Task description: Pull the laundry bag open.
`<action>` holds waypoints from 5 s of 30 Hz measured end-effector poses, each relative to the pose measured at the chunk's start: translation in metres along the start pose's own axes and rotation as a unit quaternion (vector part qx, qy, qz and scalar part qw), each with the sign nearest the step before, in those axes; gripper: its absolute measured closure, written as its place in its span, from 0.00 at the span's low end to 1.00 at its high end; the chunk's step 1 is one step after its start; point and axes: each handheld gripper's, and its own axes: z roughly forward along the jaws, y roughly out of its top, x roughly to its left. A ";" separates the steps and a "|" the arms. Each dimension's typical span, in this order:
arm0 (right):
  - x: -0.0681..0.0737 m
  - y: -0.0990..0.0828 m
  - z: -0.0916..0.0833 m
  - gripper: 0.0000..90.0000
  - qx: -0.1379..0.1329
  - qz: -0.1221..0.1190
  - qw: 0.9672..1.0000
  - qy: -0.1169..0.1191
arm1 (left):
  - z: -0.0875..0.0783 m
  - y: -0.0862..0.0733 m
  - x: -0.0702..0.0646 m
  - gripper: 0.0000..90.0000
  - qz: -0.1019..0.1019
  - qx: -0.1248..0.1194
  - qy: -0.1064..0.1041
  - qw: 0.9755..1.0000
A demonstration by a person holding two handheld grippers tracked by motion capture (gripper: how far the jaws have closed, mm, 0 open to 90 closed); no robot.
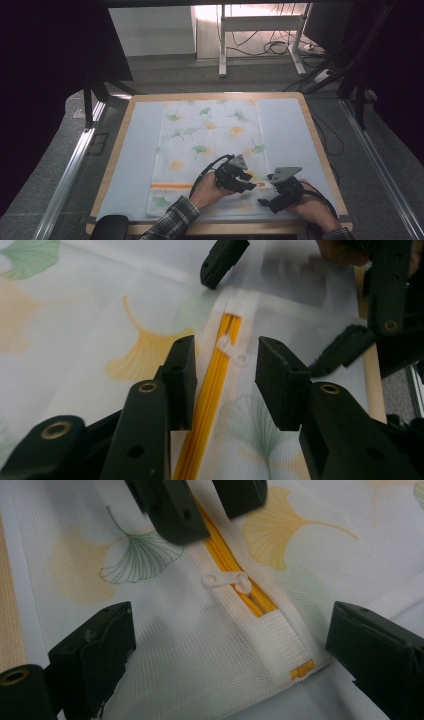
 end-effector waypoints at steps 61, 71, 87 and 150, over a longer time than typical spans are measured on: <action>0.000 0.000 -0.002 0.16 -0.002 0.016 1.000 -0.015 | 0.001 -0.004 -0.004 1.00 0.053 0.043 0.033 0.997; -0.004 0.004 -0.001 0.18 -0.001 0.026 0.999 -0.029 | 0.004 -0.002 -0.001 1.00 0.044 0.038 0.022 0.998; -0.005 0.002 0.000 0.18 -0.008 0.028 0.999 -0.027 | 0.007 0.002 -0.001 1.00 0.048 0.043 0.021 0.998; -0.004 0.001 -0.001 0.20 -0.009 0.042 0.999 -0.034 | -0.036 -0.031 0.006 1.00 0.028 0.062 0.036 0.997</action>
